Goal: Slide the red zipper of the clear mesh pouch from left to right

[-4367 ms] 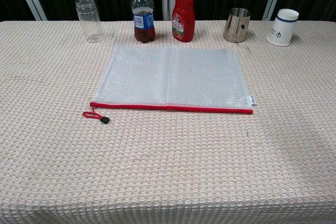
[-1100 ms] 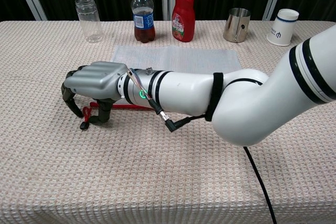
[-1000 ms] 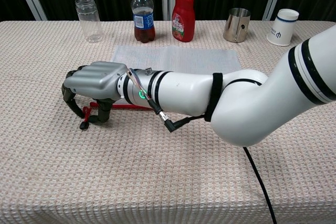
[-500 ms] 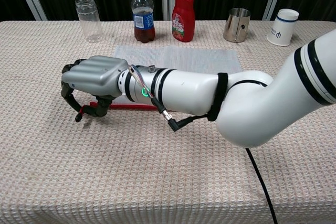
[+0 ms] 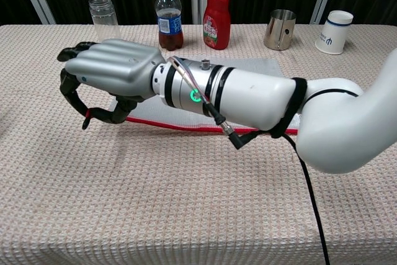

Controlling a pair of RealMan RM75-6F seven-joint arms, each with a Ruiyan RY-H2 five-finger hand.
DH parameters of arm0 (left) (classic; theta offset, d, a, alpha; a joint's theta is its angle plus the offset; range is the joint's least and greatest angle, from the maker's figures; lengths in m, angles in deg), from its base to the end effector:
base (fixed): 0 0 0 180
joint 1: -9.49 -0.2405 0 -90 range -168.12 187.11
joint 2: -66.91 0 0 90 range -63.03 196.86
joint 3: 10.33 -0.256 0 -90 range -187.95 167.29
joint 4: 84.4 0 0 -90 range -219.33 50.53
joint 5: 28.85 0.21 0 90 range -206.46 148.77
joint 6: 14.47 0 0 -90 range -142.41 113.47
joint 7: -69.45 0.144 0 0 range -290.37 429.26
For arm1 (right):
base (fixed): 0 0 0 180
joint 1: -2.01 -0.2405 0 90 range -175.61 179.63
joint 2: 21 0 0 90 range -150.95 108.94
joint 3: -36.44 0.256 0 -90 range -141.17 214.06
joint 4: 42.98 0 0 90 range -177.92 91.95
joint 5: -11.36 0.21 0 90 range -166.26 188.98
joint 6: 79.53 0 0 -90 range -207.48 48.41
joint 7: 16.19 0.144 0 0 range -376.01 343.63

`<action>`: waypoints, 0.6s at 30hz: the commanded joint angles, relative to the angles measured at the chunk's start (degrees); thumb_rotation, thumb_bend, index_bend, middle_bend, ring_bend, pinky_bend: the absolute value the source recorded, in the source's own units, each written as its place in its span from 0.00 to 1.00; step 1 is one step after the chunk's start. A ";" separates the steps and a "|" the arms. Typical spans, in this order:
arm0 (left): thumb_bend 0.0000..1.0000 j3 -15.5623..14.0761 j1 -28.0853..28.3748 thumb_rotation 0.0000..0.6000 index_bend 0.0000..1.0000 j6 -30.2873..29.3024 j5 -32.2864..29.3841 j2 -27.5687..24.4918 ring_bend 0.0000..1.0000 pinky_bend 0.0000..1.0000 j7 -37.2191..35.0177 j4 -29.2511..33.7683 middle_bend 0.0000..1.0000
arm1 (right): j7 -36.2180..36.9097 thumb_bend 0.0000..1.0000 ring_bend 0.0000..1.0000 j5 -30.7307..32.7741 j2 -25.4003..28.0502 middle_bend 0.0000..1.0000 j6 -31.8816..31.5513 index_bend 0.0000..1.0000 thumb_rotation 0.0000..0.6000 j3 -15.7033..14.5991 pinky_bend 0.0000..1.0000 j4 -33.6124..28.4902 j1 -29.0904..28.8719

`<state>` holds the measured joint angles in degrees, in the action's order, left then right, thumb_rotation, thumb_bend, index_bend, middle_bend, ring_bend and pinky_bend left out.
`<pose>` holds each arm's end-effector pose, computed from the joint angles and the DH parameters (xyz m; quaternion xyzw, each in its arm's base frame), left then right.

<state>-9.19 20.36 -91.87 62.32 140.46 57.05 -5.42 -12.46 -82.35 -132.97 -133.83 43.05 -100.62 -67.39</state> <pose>-0.3198 0.2093 0.1002 -0.6377 -0.4305 -0.4137 0.4866 0.0341 -0.3212 -0.1318 0.8535 -0.1357 0.4799 0.1512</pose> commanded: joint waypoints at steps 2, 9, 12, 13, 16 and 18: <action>0.13 1.66 6.66 1.00 0.26 4.82 2.95 3.46 0.10 0.13 -6.83 -3.17 0.14 | -0.72 0.54 0.00 -2.28 3.04 0.26 -4.54 0.88 1.00 -0.56 0.00 -3.91 1.94; 0.14 3.08 14.28 1.00 0.28 8.69 5.08 9.03 0.10 0.13 -12.72 -7.36 0.14 | -1.35 0.54 0.00 -4.82 5.87 0.24 -10.30 0.89 1.00 -0.02 0.00 -7.24 3.46; 0.14 2.85 16.62 1.00 0.29 9.33 6.00 11.11 0.10 0.13 -16.45 -8.91 0.14 | -1.50 0.54 0.00 -5.37 6.39 0.24 -11.59 0.89 1.00 0.14 0.00 -7.71 3.89; 0.15 2.70 17.19 1.00 0.30 9.45 6.23 11.63 0.10 0.13 -17.46 -9.37 0.14 | -1.48 0.54 0.00 -5.48 6.50 0.24 -11.88 0.89 1.00 0.18 0.00 -7.76 3.99; 0.16 2.20 18.64 1.00 0.33 9.21 6.88 13.18 0.10 0.13 -20.79 -10.50 0.14 | -1.43 0.54 0.00 -5.56 6.68 0.24 -12.29 0.89 1.00 0.28 0.00 -7.68 4.29; 0.16 1.77 19.44 1.00 0.36 8.72 7.35 14.01 0.10 0.13 -23.43 -11.03 0.14 | -1.33 0.54 0.00 -5.53 6.72 0.24 -12.40 0.89 1.00 0.40 0.00 -7.47 4.41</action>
<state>-6.96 38.66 -82.91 68.97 153.30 35.70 -15.54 -13.80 -87.88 -126.26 -146.21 43.43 -108.09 -63.00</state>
